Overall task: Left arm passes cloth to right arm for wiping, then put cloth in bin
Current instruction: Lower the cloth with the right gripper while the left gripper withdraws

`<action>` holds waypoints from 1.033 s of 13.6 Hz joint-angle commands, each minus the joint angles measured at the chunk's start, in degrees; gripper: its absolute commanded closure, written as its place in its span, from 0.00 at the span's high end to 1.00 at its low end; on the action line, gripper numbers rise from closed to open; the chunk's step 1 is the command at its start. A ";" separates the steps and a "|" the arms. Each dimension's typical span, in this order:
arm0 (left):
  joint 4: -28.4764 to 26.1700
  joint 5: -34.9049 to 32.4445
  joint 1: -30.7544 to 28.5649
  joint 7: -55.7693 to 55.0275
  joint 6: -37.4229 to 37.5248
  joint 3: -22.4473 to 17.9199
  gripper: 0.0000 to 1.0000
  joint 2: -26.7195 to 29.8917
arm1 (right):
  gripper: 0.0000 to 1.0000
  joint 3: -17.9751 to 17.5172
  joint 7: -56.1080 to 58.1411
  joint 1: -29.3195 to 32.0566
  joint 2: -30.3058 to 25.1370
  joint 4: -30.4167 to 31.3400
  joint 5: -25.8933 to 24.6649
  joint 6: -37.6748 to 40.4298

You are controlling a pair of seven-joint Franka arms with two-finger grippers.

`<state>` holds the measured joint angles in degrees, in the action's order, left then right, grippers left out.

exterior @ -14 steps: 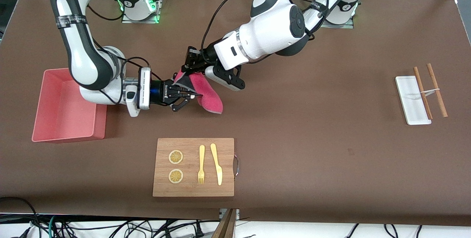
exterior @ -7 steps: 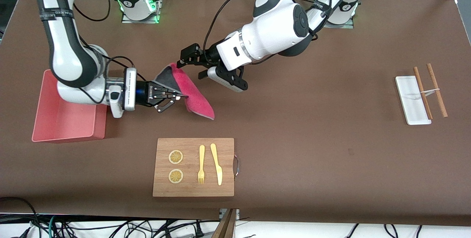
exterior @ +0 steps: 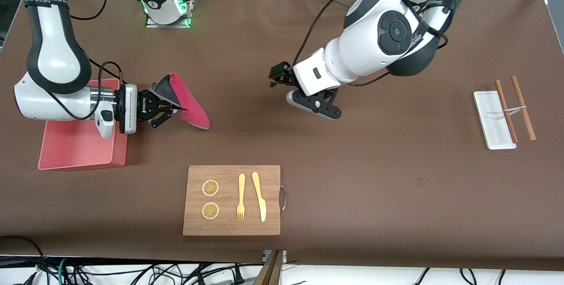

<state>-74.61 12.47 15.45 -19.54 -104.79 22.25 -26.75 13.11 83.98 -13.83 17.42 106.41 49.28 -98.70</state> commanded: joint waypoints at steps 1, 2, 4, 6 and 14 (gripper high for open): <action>-0.27 -9.80 -2.60 0.12 7.03 -0.01 1.00 1.87 | 0.00 -0.11 -13.44 -0.05 -1.52 0.82 -10.48 -2.97; -0.27 -13.14 -4.36 0.12 9.58 -0.10 1.00 2.14 | 0.00 -0.28 -19.24 -0.14 -1.43 1.08 -14.18 -4.29; -0.27 -19.47 -8.57 0.03 13.27 -0.10 1.00 3.98 | 0.00 -0.81 -32.58 -0.67 -1.43 1.08 -21.83 -6.32; 0.17 -22.48 -13.14 0.20 15.83 -0.01 1.00 5.47 | 0.00 -2.65 -46.12 -1.02 -1.52 1.17 -27.45 -7.37; -18.34 -15.81 -12.55 11.89 12.52 -16.00 1.00 23.03 | 0.00 -3.97 -73.17 -4.45 2.43 13.91 -34.08 -32.06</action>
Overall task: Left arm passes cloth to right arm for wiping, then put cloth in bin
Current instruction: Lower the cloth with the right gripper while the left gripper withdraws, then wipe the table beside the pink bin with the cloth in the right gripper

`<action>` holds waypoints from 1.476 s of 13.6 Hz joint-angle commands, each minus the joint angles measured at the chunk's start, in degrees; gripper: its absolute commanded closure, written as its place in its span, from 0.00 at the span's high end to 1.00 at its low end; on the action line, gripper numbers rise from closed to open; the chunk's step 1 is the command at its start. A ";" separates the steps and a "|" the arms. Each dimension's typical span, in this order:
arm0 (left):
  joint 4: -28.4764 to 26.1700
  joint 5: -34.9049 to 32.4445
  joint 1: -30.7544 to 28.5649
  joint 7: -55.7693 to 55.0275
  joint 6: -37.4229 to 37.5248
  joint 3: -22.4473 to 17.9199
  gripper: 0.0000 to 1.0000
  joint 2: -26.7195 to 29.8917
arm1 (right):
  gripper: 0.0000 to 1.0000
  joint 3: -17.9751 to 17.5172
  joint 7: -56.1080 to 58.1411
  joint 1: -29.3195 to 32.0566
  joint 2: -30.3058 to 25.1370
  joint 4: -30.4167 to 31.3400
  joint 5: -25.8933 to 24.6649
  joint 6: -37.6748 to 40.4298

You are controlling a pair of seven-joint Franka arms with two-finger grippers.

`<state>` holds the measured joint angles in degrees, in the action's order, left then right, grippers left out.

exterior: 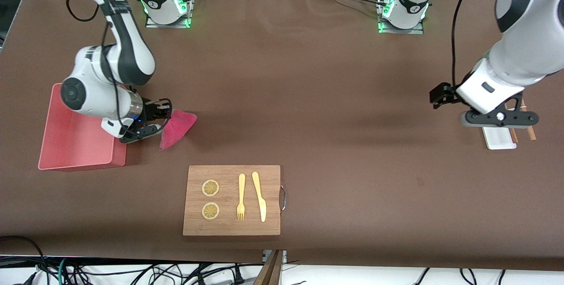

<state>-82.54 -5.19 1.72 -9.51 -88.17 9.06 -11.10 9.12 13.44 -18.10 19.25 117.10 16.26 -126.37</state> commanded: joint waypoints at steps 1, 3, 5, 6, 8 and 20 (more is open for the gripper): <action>-14.54 1.94 1.27 2.47 -6.38 -4.47 1.00 9.76 | 0.00 0.02 -2.63 -0.18 1.31 3.83 -0.97 -5.54; -20.54 3.77 2.76 3.00 -10.17 -8.16 1.00 13.11 | 0.00 0.02 -2.71 -0.18 2.63 4.98 -0.88 -8.79; -19.68 4.75 2.59 4.58 -9.83 -8.27 1.00 12.86 | 0.00 0.02 -2.71 -0.18 4.74 4.72 -0.70 -10.38; -18.11 4.75 2.59 4.67 -9.48 -8.27 1.00 12.25 | 0.00 -0.07 -2.80 -0.18 5.62 4.54 -0.53 -11.00; -18.01 4.75 2.59 4.67 -8.95 -8.18 1.00 12.24 | 0.00 -0.15 -2.98 -0.44 7.02 3.93 0.26 -12.40; -15.90 5.28 2.68 4.41 -4.91 -8.18 1.00 11.89 | 0.00 -5.68 -34.77 -14.24 11.60 -10.04 4.83 -11.62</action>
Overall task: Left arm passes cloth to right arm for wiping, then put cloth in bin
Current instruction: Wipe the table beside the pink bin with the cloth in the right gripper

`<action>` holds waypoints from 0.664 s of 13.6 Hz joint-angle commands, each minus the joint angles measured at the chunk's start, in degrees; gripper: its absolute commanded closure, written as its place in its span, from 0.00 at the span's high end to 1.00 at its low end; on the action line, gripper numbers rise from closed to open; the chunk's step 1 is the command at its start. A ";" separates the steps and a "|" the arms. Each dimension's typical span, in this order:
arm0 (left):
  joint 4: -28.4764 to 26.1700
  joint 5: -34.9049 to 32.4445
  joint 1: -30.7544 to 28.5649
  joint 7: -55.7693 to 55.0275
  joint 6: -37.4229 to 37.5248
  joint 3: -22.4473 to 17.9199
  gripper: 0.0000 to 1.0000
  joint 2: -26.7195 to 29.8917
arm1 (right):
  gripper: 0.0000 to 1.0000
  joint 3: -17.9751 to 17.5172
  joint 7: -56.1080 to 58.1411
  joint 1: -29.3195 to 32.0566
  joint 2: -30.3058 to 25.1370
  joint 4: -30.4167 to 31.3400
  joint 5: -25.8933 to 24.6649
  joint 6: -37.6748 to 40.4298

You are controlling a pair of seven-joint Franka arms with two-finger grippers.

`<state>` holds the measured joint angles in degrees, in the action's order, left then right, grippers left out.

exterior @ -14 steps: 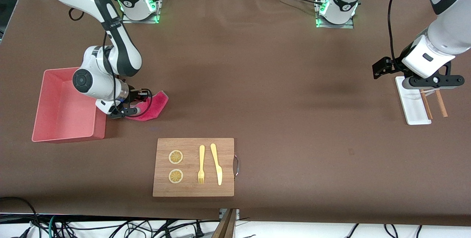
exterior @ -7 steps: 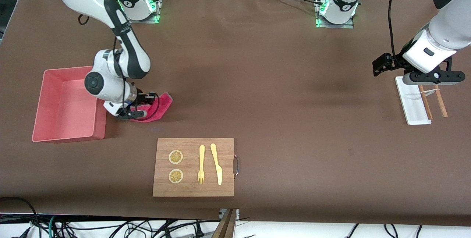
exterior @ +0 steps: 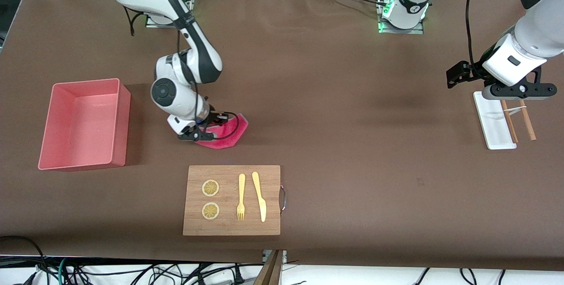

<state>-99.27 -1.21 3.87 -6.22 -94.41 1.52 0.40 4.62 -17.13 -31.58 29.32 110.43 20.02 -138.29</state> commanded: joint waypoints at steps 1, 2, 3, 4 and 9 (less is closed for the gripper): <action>0.83 1.30 0.43 1.21 1.33 -0.64 1.00 0.31 | 0.00 -2.67 -6.32 -0.68 1.53 -4.42 2.12 0.48; 0.83 1.30 0.52 1.21 1.33 -0.64 1.00 0.30 | 0.00 -3.65 -7.29 -0.59 1.27 -5.04 2.83 0.65; 0.83 1.30 0.52 1.21 1.33 -0.64 1.00 0.30 | 0.00 -4.26 -7.48 0.02 0.75 -5.13 2.84 2.05; 0.83 1.30 0.52 1.21 1.33 -0.64 1.00 0.30 | 0.00 -4.27 -6.78 1.42 0.13 -5.22 2.75 3.89; 0.83 1.30 0.52 1.21 1.33 -0.64 1.00 0.31 | 0.00 -4.27 7.34 11.25 -2.15 -3.91 2.66 13.47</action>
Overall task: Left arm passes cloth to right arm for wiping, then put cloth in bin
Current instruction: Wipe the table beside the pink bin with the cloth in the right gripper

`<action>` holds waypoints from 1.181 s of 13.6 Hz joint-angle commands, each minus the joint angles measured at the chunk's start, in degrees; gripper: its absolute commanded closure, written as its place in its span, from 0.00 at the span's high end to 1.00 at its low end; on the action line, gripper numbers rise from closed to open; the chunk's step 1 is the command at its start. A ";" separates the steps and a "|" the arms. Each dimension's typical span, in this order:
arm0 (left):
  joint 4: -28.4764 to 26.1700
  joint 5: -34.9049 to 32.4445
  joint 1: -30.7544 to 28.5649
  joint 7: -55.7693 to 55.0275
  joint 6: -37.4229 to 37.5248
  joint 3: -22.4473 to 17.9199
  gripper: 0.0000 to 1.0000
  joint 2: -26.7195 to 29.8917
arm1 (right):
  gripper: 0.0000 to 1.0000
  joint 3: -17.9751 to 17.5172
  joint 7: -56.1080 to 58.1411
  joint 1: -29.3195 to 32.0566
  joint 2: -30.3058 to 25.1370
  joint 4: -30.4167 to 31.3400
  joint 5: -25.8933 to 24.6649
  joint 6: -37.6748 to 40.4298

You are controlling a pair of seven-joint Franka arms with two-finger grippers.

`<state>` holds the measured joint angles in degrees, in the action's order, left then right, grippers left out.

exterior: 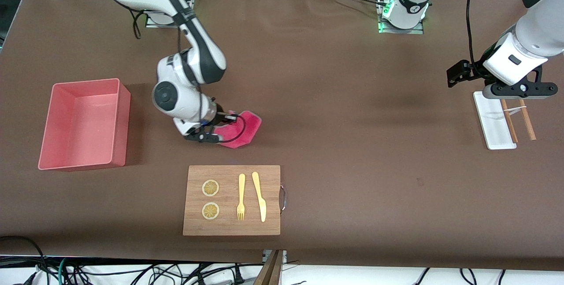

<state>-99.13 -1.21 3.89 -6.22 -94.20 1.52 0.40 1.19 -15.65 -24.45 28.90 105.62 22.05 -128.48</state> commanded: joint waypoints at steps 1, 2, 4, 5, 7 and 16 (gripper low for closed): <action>0.69 1.30 0.50 1.21 1.12 -0.64 1.00 0.31 | 0.00 -0.57 9.99 5.97 -2.00 1.87 0.37 5.15; 0.69 1.30 0.50 1.29 1.12 -0.64 1.00 0.31 | 0.00 -0.40 14.55 7.99 -2.61 3.35 -0.25 5.25; 0.69 1.30 0.50 1.21 1.21 -0.64 1.00 0.31 | 0.00 -0.31 23.17 12.48 -3.23 5.29 -0.69 5.34; 0.69 1.30 0.50 1.29 1.21 -0.64 1.00 0.31 | 0.00 0.21 27.13 14.32 -3.32 5.74 -1.65 5.43; 0.69 1.30 0.50 1.30 1.21 -0.64 1.00 0.39 | 0.00 1.09 32.94 17.40 -3.41 5.74 -4.28 6.56; 0.69 1.30 0.59 1.21 1.21 -0.64 1.00 0.39 | 0.00 1.80 40.79 23.66 -11.74 2.15 -17.73 20.25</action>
<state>-99.10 -1.21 3.91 -6.22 -94.12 1.52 0.40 3.38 23.43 -1.92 20.48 108.87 6.84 -113.12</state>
